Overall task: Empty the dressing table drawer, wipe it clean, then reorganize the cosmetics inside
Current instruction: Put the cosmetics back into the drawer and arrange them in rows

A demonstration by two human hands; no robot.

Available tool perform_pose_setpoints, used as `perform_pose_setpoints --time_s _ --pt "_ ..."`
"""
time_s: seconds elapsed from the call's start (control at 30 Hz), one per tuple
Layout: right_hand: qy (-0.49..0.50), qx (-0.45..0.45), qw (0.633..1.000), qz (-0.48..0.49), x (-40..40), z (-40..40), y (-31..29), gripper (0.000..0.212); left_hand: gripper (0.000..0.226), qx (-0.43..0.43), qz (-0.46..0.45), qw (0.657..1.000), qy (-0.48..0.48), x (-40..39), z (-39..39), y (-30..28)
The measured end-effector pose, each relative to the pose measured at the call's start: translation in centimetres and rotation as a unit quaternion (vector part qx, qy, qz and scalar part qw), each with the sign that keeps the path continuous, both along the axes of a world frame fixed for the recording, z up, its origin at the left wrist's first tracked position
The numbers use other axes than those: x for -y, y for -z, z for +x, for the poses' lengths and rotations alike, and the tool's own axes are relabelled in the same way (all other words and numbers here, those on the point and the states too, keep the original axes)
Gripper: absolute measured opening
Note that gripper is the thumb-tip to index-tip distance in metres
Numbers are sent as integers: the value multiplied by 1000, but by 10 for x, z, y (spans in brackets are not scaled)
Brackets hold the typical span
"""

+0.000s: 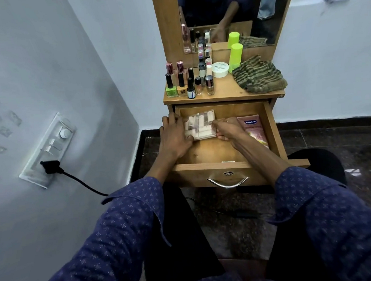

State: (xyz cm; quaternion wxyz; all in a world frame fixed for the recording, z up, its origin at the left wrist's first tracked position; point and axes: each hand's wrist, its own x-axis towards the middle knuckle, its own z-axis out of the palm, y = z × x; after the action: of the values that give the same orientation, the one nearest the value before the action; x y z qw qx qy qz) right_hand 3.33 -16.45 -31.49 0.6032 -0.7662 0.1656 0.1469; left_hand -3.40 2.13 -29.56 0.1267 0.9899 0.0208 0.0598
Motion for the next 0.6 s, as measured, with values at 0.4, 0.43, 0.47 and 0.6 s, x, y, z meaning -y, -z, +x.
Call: perform_pose_setpoints --time_s 0.4,0.43,0.47,0.6 --pt "-63 87 992 -69 10 -2 14 31 45 -8 79 996 33 -1 -1 8" --pt "-69 95 990 -74 11 -3 14 30 43 -12 85 996 34 0 -1 7" --pt "-76 99 989 -78 11 -4 12 29 41 -15 88 995 37 0 -1 6" --pt "-118 141 966 -180 12 -6 10 22 37 -24 100 994 46 2 -3 4"
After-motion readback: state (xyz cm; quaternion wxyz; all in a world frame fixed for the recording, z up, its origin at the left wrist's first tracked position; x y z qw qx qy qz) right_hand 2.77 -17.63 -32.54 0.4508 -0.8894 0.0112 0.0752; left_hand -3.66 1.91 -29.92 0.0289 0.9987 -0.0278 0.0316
